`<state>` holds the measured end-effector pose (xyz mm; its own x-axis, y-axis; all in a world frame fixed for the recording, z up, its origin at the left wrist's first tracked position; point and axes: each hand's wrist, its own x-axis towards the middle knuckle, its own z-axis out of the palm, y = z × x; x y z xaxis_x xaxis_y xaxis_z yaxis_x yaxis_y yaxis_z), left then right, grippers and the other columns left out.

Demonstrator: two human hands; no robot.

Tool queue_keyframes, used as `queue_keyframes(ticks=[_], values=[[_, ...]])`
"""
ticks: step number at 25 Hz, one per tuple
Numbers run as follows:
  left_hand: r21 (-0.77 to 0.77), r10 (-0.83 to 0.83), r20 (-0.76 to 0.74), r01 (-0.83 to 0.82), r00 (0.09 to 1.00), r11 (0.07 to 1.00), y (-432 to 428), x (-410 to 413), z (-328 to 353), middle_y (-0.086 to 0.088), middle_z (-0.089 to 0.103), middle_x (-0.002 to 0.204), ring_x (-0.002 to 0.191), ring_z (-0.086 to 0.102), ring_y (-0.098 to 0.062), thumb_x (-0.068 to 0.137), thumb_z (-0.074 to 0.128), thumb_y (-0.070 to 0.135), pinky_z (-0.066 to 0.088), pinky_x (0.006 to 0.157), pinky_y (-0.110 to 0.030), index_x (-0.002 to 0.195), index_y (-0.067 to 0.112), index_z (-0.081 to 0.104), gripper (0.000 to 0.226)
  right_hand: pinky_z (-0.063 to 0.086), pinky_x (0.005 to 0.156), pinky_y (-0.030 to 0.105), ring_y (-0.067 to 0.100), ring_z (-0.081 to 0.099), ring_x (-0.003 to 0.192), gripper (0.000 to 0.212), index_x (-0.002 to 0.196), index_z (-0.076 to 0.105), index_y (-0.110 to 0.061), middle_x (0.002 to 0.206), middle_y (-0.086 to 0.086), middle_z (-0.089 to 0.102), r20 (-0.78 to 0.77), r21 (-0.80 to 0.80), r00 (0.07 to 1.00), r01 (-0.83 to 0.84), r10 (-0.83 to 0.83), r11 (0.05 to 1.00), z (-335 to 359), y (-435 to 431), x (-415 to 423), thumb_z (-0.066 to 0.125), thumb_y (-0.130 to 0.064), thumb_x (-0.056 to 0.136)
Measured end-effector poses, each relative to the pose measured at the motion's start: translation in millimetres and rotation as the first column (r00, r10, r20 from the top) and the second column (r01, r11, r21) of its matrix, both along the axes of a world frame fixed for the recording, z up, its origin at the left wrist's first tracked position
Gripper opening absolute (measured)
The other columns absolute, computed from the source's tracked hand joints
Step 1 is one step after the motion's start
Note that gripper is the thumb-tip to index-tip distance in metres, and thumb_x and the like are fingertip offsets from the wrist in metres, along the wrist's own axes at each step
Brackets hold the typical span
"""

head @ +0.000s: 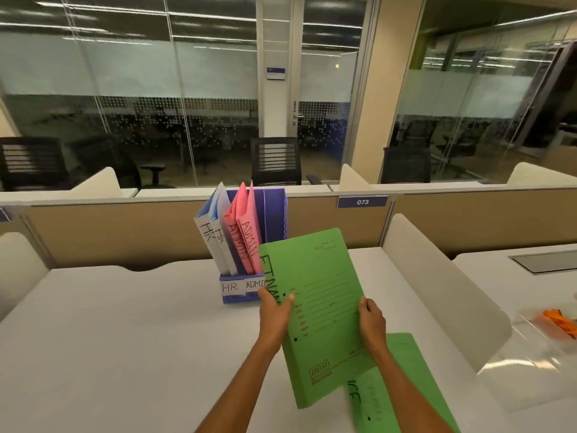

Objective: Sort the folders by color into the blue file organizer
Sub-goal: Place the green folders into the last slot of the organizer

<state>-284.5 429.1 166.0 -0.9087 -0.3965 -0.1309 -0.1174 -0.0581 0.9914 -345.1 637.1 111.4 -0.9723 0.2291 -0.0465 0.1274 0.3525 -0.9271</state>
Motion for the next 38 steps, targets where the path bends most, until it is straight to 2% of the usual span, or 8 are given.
queue_keyframes(ticks=[6, 11, 18, 22, 26, 30, 32, 38], values=[[-0.040, 0.109, -0.033, -0.110, 0.993, 0.993, -19, -11, 8, -0.006, 0.062, 0.122, 0.108, 0.063, -0.024, 0.095, 0.058, 0.010, 0.054, 0.094, -0.052, 0.116, 0.021, 0.044, 0.028, 0.042, 0.095, 0.043, 0.021, 0.054, 0.102, 0.038, 0.113, 0.054, -0.025, 0.109, -0.003, 0.059, 0.052, 0.158, 0.981, -0.190, 0.184, 0.969, -1, -22, -33, 0.024, -0.045, 0.102], [-0.149, 0.310, -0.158, -0.333, 0.937, 0.931, -32, -24, 46, -0.008, 0.053, 0.129, 0.105, 0.054, -0.021, 0.097, 0.054, 0.006, 0.047, 0.087, -0.032, 0.123, 0.007, 0.037, 0.031, 0.036, 0.095, 0.042, 0.028, 0.051, 0.120, 0.045, 0.140, 0.043, -0.029, 0.134, 0.004, 0.055, 0.056, 0.523, 0.964, -0.252, 0.262, 0.814, -5, -41, -61, 0.028, -0.047, 0.101], [-0.198, 0.387, -0.507, -0.540, 0.771, 0.818, -50, -79, 93, -0.017, 0.052, 0.131, 0.111, 0.055, -0.023, 0.099, 0.049, 0.004, 0.042, 0.075, 0.003, 0.135, -0.001, 0.032, 0.040, 0.032, 0.105, 0.036, 0.022, 0.039, 0.134, 0.050, 0.144, 0.040, -0.023, 0.149, 0.003, 0.041, 0.004, 0.617, 0.900, -0.345, 0.436, 0.707, -25, -89, -83, 0.041, -0.044, 0.099], [-0.247, 0.361, -0.568, -0.572, 0.739, 0.782, -54, -117, 111, -0.012, 0.053, 0.117, 0.096, 0.052, -0.016, 0.100, 0.047, 0.004, 0.042, 0.070, 0.001, 0.127, -0.004, 0.036, 0.030, 0.032, 0.109, 0.033, 0.022, 0.037, 0.136, 0.054, 0.144, 0.039, -0.021, 0.150, 0.005, 0.039, -0.037, 0.639, 0.851, -0.383, 0.525, 0.667, -31, -116, -100, 0.048, -0.045, 0.096], [-0.265, 0.353, -0.583, -0.582, 0.731, 0.769, -59, -156, 107, -0.012, 0.055, 0.122, 0.100, 0.057, -0.017, 0.102, 0.045, 0.010, 0.049, 0.068, -0.005, 0.126, 0.003, 0.034, 0.027, 0.041, 0.106, 0.037, 0.022, 0.041, 0.132, 0.058, 0.142, 0.039, -0.022, 0.146, 0.003, 0.042, -0.084, 0.660, 0.808, -0.393, 0.582, 0.641, -40, -133, -122, 0.053, -0.047, 0.092], [-0.268, 0.369, -0.584, -0.601, 0.723, 0.753, -65, -188, 79, -0.011, 0.053, 0.125, 0.106, 0.056, -0.022, 0.101, 0.046, 0.014, 0.058, 0.079, -0.030, 0.128, 0.011, 0.033, 0.030, 0.038, 0.110, 0.041, 0.024, 0.033, 0.139, 0.066, 0.146, 0.033, -0.024, 0.153, 0.003, 0.033, -0.057, 0.720, 0.789, -0.392, 0.611, 0.573, -60, -144, -141, 0.053, -0.051, 0.090], [-0.268, 0.382, -0.579, -0.610, 0.721, 0.746, -64, -197, 65, -0.009, 0.052, 0.126, 0.109, 0.055, -0.020, 0.101, 0.046, 0.015, 0.056, 0.085, -0.033, 0.130, 0.017, 0.032, 0.032, 0.034, 0.112, 0.042, 0.027, 0.029, 0.142, 0.067, 0.146, 0.034, -0.020, 0.155, 0.006, 0.030, -0.059, 0.750, 0.779, -0.378, 0.624, 0.543, -68, -147, -145, 0.057, -0.047, 0.090], [-0.233, 0.409, -0.580, -0.624, 0.705, 0.746, -54, -213, 32, -0.004, 0.047, 0.119, 0.102, 0.045, 0.021, 0.100, 0.048, 0.002, 0.040, 0.081, 0.002, 0.131, -0.002, 0.036, 0.034, 0.039, 0.106, 0.044, 0.032, 0.042, 0.135, 0.069, 0.140, 0.045, -0.017, 0.146, 0.012, 0.044, -0.108, 0.782, 0.802, -0.297, 0.588, 0.549, -89, -150, -151, 0.070, -0.043, 0.082]])
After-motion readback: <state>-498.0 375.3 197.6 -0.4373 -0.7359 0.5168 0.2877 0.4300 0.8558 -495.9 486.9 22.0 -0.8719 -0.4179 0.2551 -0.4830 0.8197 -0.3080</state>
